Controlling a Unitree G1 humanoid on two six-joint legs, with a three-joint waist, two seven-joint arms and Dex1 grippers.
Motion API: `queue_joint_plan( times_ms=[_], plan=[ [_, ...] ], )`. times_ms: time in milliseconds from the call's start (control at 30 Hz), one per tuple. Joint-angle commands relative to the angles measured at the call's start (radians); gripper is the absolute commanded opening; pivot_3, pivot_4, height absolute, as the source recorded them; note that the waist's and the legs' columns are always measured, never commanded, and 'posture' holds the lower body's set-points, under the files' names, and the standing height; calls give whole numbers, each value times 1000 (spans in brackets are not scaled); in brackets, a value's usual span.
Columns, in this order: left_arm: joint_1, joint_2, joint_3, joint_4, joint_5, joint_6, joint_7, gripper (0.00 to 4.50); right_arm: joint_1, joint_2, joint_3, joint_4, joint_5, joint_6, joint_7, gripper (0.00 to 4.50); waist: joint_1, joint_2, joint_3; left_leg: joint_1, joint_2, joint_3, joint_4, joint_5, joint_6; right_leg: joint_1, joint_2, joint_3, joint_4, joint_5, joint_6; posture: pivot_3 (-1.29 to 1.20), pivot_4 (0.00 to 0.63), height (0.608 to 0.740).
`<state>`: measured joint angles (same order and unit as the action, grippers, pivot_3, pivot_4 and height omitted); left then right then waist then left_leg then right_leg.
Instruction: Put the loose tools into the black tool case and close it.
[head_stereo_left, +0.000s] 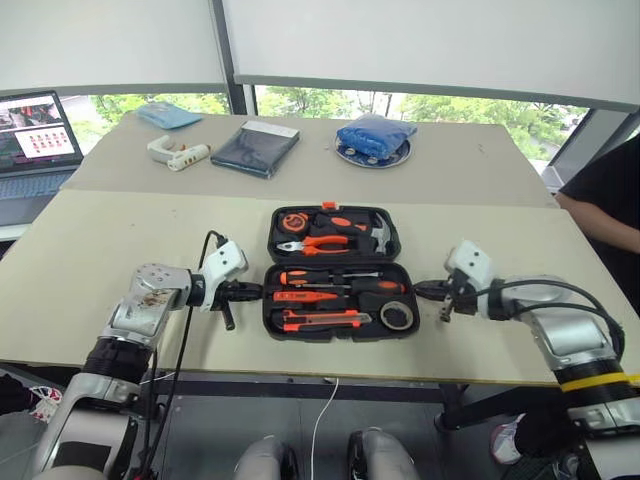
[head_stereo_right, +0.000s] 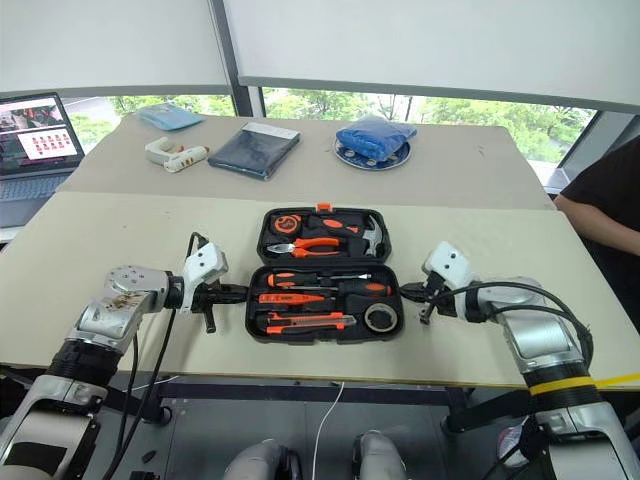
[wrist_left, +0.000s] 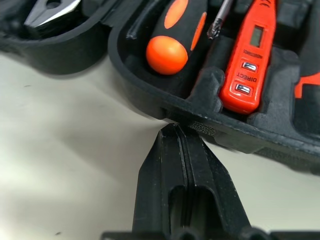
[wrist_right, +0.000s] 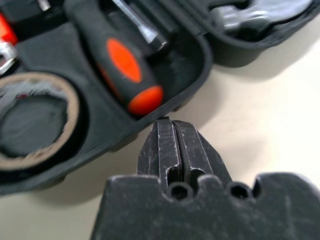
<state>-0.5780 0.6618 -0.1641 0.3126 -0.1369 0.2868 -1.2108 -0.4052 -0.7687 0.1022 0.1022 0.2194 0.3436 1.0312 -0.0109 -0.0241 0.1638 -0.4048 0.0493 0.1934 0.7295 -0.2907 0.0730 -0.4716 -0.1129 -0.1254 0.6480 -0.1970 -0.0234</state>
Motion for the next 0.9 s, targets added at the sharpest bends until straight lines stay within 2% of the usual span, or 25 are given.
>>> queue_joint_plan(
  times_ms=[33, 400, 600, 633, 733, 767, 800, 833, 900],
  plan=[
    [-26, -12, -36, -88, -28, -44, -86, 56, 46, 2, -18, -158, 67, -22, 63, 0, -1, 0, 0, 0, 0, 0, 0, 0, 0, 0, 0, 0, 0, 0, 0, 0, 150, 718],
    [7, 32, -55, -97, 7, -121, -155, 56, 228, -11, -91, -375, 94, 45, 38, 0, 1, 0, 0, 0, 0, -1, 0, 0, 0, 0, 0, 0, 0, 0, 0, 0, 150, 718],
    [21, 89, -15, -28, 32, -142, -137, 56, 293, -36, -133, -346, 28, 60, -28, 0, 2, 0, 0, 0, 0, -2, 0, 0, 0, 0, -1, 0, 0, 0, 0, 0, 150, 718],
    [29, 111, -3, -17, 32, -143, -143, 293, 304, -47, -154, -333, 27, 71, -40, 0, 2, 0, 0, 0, 0, -2, 0, 0, 0, 0, -1, 0, 0, -1, 0, 0, 150, 718],
    [41, 197, 36, 43, 19, -97, -172, 856, 331, -97, -247, -309, 65, 119, -36, 761, -1, 0, 0, 0, 0, -2, 0, 0, 0, 0, -1, 0, 0, -1, 0, 0, 150, 718],
    [20, 209, 53, 75, 0, -37, -173, 1294, 320, -107, -278, -299, 94, 153, -36, 1178, -3, 0, 0, 1, 0, -2, 0, 0, 0, 0, -1, 0, 0, -1, 0, 0, 150, 718],
    [-8, 210, 69, 103, -24, 30, -167, 1563, 299, -107, -303, -291, 129, 199, -40, 1441, -5, 0, 0, 1, 0, -1, 0, 0, 0, 0, -1, 1, 1, -1, 0, 0, 150, 718],
    [-28, 208, 80, 122, -39, 76, -164, 2051, 284, -107, -319, -287, 154, 232, -43, 1920, -6, 0, 0, 2, 0, -1, 0, 0, 0, 0, 0, 1, 1, -1, 0, 0, 150, 718],
    [-177, 149, 144, 212, -118, 328, -98, 2658, 168, -60, -369, -268, 284, 401, -86, 2516, -2, -1, 0, 2, 1, -2, 0, 0, 0, 0, 0, 1, 1, 0, -1, 0, 150, 718]
  ],
)
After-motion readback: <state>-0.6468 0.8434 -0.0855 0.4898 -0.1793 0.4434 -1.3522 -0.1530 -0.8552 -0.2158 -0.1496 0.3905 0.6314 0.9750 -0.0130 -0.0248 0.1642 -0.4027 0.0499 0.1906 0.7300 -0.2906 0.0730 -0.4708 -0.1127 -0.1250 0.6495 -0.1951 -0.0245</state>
